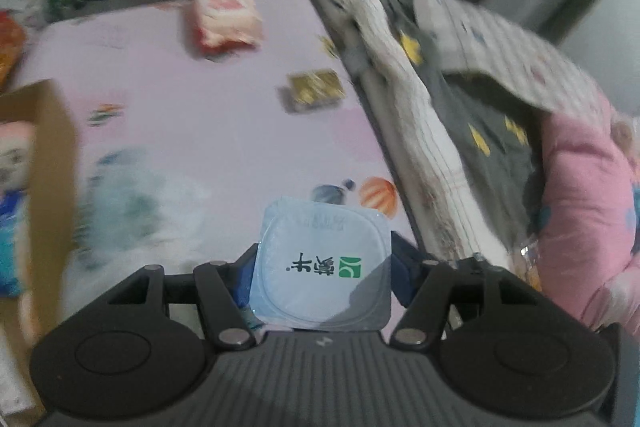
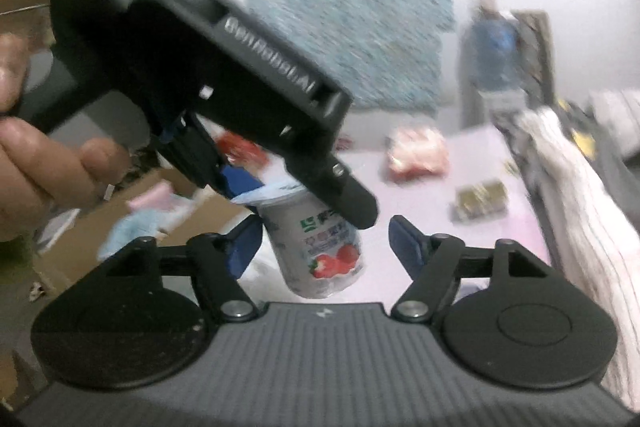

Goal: Organize soft objects
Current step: 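Carry the yogurt cup over the cardboard box with the left gripper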

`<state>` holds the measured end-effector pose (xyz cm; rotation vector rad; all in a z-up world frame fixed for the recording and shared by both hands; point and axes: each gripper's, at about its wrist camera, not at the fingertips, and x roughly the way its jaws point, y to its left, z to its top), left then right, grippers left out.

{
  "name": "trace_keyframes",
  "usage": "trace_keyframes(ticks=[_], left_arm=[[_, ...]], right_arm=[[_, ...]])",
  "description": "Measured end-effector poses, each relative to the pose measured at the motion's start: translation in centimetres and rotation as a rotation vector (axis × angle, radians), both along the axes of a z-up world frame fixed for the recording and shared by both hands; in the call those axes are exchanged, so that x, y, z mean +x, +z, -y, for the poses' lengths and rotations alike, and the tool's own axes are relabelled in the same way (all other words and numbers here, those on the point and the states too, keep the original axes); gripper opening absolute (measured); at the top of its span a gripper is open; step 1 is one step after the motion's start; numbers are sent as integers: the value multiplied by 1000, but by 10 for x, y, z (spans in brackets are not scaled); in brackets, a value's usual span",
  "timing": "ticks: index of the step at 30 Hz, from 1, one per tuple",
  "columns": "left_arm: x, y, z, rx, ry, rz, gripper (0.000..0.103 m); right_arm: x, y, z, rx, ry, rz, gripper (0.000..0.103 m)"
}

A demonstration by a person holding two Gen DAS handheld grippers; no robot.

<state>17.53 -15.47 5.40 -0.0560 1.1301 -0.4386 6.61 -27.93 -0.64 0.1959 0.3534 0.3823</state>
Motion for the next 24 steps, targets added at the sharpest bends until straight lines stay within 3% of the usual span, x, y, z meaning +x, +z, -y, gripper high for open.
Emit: trace_keyframes(ticks=[5,12,20,24], left_arm=[[-22,24,-79,-25,156,32,64],[-43,18,-182,-37,349,29,64],[-44,-20,-272,-55,492,-8,64],[-29,-49,-295,-35,531,-36,64]], right_arm=[[-9,31,-31,51,146,71,80],[2,44,-87,67,295,47,81],[-5,50,-135,5,308,-15,81],[-2,41,-137,-11,269,-55,81]])
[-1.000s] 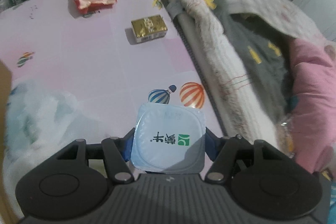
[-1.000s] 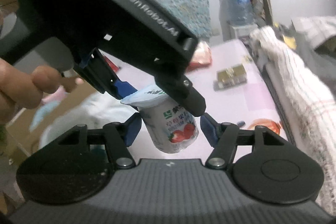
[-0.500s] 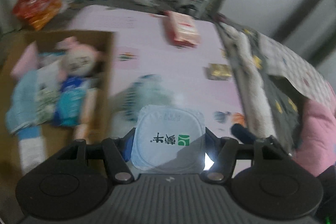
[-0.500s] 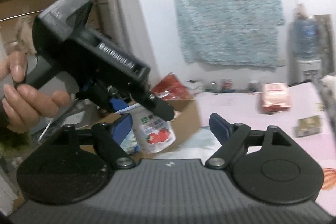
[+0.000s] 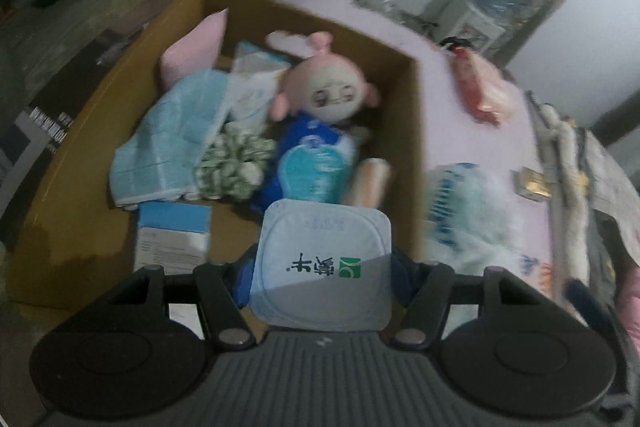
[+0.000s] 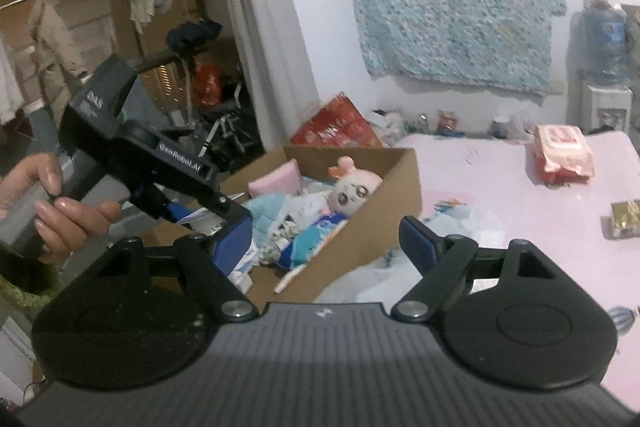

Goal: Organize soft objects
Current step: 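Carry the yogurt cup over the cardboard box with the left gripper, then open the left gripper to drop the yogurt cup into the box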

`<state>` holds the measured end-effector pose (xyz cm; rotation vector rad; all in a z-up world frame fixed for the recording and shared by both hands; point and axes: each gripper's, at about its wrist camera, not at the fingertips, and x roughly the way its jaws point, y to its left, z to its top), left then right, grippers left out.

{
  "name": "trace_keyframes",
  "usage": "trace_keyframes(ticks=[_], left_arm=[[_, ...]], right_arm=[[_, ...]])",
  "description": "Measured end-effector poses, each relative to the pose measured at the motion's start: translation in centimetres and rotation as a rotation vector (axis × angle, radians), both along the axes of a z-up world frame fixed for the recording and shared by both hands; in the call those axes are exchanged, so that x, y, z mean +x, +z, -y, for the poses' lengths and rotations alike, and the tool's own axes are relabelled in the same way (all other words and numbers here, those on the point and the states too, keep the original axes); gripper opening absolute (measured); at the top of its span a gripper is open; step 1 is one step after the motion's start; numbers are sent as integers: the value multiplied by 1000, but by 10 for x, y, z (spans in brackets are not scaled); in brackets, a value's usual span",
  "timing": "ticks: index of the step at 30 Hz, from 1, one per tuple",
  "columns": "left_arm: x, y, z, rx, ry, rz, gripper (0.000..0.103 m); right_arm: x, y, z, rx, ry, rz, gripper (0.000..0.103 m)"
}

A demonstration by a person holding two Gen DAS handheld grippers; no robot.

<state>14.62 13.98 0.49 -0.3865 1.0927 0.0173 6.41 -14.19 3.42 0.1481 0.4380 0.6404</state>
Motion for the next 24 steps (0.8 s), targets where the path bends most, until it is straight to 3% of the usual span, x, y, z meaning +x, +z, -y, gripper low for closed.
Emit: trace_keyframes(ticks=[10,12,18,24], left_arm=[[42,-75,-11,85,19,-152,62],[43,-81,-11,82,21,-178,66],[34,-67,-16,58,63,-140,79],[20,-33,-5,110,76,-34,85]], right_arm=[[22,-33,9,-40,-81,-69,81],[22,-35,12,-45,-94,-71,81],[24,-42,28,-30,-117,-91,81],[22,-53,42,-7,-136,-109,81]])
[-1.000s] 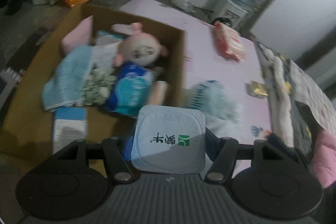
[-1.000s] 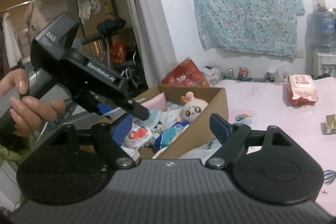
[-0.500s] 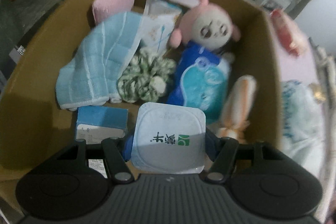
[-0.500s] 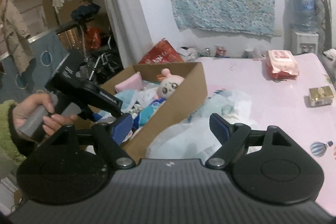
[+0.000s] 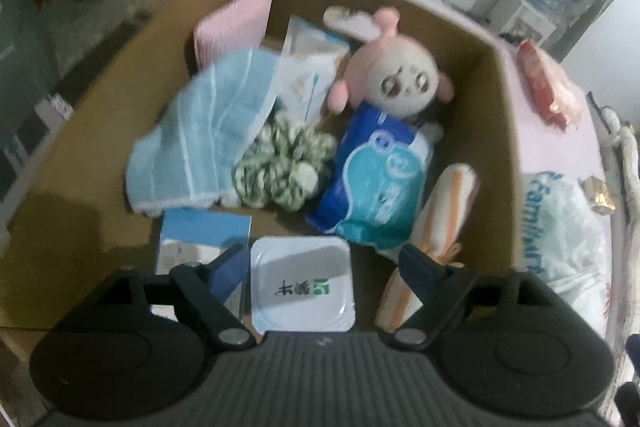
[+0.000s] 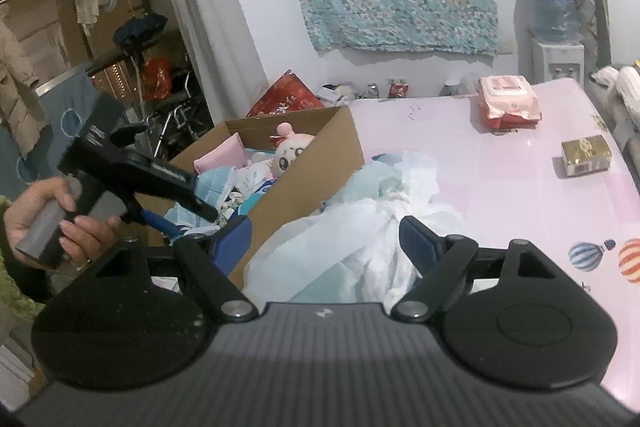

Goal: Organize soft objects
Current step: 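Open the left gripper to drop the yogurt cup into the box, then move both grippers back to the gold packet on the bed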

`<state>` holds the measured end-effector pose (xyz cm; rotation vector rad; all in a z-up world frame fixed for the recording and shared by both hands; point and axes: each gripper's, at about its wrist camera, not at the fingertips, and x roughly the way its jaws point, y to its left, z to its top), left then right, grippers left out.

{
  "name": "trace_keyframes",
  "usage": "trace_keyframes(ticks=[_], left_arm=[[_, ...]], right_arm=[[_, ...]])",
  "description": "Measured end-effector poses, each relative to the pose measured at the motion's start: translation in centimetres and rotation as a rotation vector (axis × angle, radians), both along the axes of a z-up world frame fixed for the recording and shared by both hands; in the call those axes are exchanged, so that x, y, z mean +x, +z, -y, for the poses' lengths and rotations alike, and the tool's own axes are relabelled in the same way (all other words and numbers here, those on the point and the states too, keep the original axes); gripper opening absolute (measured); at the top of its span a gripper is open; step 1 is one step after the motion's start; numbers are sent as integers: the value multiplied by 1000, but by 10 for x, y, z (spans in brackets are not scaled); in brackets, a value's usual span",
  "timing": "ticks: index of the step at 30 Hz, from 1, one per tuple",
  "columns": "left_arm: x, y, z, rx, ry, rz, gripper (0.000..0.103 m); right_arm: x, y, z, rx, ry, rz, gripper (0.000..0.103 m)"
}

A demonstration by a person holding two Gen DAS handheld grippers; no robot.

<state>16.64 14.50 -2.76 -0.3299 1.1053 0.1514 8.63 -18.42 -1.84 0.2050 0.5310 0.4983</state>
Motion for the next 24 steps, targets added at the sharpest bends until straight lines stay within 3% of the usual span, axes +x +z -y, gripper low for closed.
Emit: trace_keyframes(ticks=[4,10,15,20,24], left_arm=[[-5,25,21,29,-43,92,85],[-4,61,84,44,-193,210,90],[0,74,145,-15,-296,249,91],[-6,85,202,-71,-339,286,92],[-5,85,248,-180,-337,311,94]], right_arm=[[-1,-5,18,19,-39,-17,81],[1,-9,67,43,-127,-23,81],[15,-6,115,19,-192,-26,81],[29,18,163,-14,-229,29,81],[47,41,204,11,-242,80,81]])
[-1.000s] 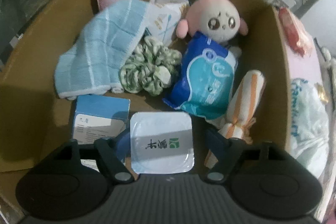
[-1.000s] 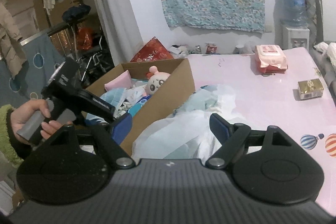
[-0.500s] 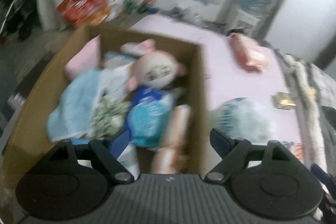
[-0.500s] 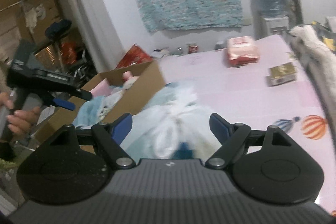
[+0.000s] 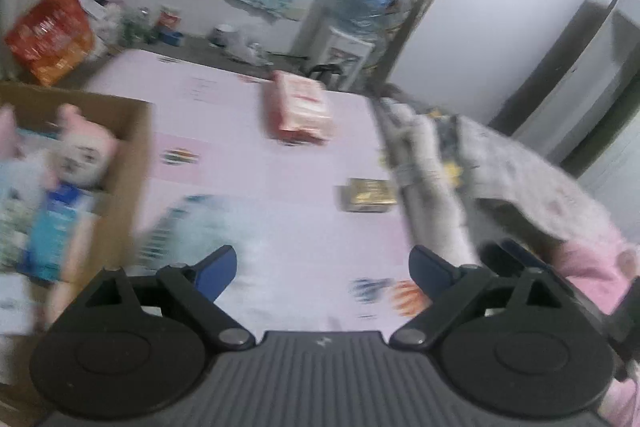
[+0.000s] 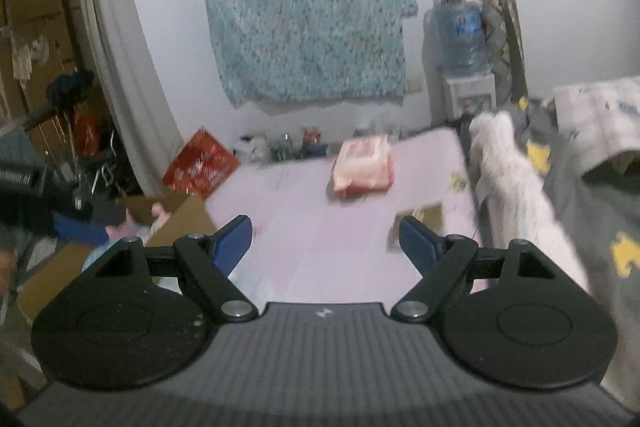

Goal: Organize soft objects

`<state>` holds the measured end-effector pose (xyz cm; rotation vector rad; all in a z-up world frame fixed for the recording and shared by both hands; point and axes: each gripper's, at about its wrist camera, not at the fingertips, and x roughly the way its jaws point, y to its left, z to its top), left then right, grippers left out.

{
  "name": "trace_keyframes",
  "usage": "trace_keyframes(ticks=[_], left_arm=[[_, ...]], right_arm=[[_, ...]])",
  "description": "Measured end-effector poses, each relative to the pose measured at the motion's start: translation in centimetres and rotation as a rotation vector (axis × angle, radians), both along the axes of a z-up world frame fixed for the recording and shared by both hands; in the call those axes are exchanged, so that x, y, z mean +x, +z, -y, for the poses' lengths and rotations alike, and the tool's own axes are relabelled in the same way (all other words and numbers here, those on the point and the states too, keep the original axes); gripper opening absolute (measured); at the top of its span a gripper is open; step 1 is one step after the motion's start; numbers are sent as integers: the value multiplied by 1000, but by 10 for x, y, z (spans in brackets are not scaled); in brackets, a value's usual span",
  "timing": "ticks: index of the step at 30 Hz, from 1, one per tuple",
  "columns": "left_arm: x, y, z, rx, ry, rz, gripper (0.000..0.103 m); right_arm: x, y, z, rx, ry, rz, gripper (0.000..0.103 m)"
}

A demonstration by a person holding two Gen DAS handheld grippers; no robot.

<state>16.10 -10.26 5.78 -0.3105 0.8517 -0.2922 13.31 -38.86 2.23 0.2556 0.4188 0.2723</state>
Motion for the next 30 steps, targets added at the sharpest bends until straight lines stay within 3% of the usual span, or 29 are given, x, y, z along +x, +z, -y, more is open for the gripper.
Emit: trace_keyframes(ticks=[3,7,8,11,12,15,18,20,22,26,30], left_arm=[[9,-4,37,5,-23,27,94],[42,-17,93,177,-12,93,94],[52,-23,101,189,-18,98,94],[88,-46,113,159,-50,32,92],[99,-55,114,153,-48,4,90],[131,-79,117,167,-23,-66,74],[160,-100,118,177,4,-137,55],[172,-115,117,183,22,-196,41],[177,-127,115,182,25,-239,35],[182,-145,107,208,58,-293,33],[180,-152,99,200,64,-331,33]], right_arm=[[20,8,31,45,-6,1,81],[59,3,69,130,-7,-52,81],[73,-4,79,155,-8,-76,80],[110,-26,97,213,-13,-143,66],[123,-35,98,227,-11,-168,57],[166,-62,101,248,-1,-242,41],[205,-83,89,218,13,-298,30],[236,-94,76,170,18,-322,29],[264,-105,67,130,29,-341,29],[308,-130,43,33,42,-387,29],[320,-152,27,-30,83,-452,28]])
